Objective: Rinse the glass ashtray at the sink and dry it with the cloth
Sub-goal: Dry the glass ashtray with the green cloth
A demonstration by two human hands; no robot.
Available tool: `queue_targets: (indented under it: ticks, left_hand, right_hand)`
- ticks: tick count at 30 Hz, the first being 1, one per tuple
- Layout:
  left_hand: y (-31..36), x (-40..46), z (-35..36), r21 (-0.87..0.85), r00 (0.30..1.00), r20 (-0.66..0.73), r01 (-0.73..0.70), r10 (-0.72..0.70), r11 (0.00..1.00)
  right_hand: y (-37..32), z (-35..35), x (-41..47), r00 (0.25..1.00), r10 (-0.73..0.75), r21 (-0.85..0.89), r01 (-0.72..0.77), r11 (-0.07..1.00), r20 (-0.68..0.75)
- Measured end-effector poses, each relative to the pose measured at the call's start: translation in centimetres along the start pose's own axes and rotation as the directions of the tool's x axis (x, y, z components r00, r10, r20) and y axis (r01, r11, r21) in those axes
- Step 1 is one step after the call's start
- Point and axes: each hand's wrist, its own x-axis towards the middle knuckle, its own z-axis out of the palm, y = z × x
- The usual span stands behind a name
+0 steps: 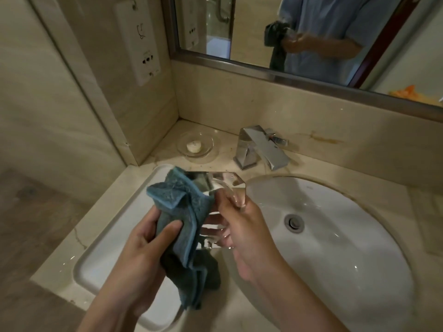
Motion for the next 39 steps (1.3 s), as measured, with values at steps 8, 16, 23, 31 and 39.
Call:
queue_targets:
  ticks: [8,16,23,31,39]
  left_hand:
    - [0.8,0.2,-1.5,0.129,0.989,-0.138,0.076,-0.058,0.989]
    - [1.3,0.3,-2.1,0.072,0.980,-0.099,0.180,-0.173,0.981]
    - [-0.3,0.1,0.0,-0.165,0.989,-0.076,0.113,-0.127,0.980]
    - [-2.1,-0.6,1.9,-0.374,1.000,-0.006,-0.006,0.005,0.927]
    - [-1.0,0.1,0.8,-0.119,0.988,-0.151,-0.031,0.013,0.992]
  right_hand:
    - [0.6,1.3,0.0,0.997,0.032,-0.087,-0.027,0.996,0.064]
    - [0.6,1.1,-0.1,0.994,-0.008,-0.076,0.017,0.997,0.109]
    - [0.9,1.7,0.2,0.992,-0.122,0.053,0.123,0.991,-0.027]
    - [0.9,2.8,0.3,0.977,-0.113,0.269,0.160,0.950,-0.180]
    - [0.1,1.1,-0.4,0.996,-0.092,0.124,0.094,0.988,-0.022]
